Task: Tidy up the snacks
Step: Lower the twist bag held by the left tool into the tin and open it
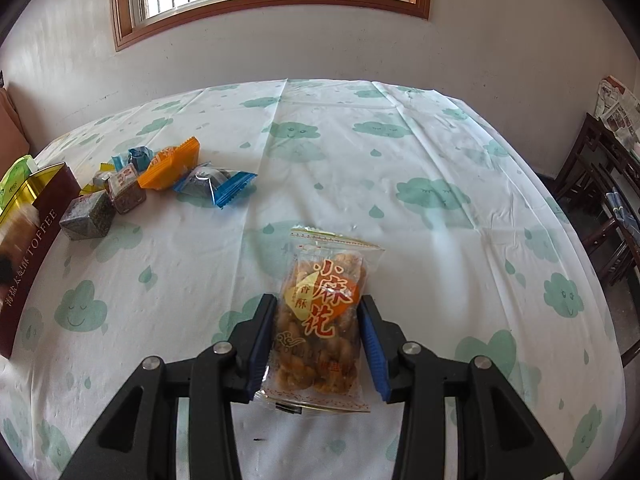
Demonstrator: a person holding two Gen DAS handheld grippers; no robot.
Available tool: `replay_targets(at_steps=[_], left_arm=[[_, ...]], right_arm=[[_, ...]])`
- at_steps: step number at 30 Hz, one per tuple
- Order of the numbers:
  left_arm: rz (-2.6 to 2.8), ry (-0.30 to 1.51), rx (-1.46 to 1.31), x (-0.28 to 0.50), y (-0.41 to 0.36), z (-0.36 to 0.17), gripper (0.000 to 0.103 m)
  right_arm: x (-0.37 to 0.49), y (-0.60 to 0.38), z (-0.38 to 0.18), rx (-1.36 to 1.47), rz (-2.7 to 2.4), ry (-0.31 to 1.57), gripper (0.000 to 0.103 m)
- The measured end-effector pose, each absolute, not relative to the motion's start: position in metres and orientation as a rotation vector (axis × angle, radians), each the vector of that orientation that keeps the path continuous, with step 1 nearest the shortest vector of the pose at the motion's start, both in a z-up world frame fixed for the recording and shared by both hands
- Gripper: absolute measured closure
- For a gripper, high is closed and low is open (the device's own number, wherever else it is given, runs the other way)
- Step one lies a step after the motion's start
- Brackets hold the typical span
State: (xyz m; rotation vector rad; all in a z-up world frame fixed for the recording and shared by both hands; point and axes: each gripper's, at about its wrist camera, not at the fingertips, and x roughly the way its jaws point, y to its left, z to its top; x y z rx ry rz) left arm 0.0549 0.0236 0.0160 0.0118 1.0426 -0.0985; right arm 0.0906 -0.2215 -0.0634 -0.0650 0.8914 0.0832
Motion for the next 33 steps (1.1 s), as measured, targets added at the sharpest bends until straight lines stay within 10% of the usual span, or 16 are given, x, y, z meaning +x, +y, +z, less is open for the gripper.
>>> replay_targets(at_steps=[33], left_arm=[[0.19, 1.207, 0.032, 0.046, 0.177, -0.038, 0.07]], right_arm=[[0.091, -0.222, -0.063, -0.064, 0.082, 0.892, 0.06]])
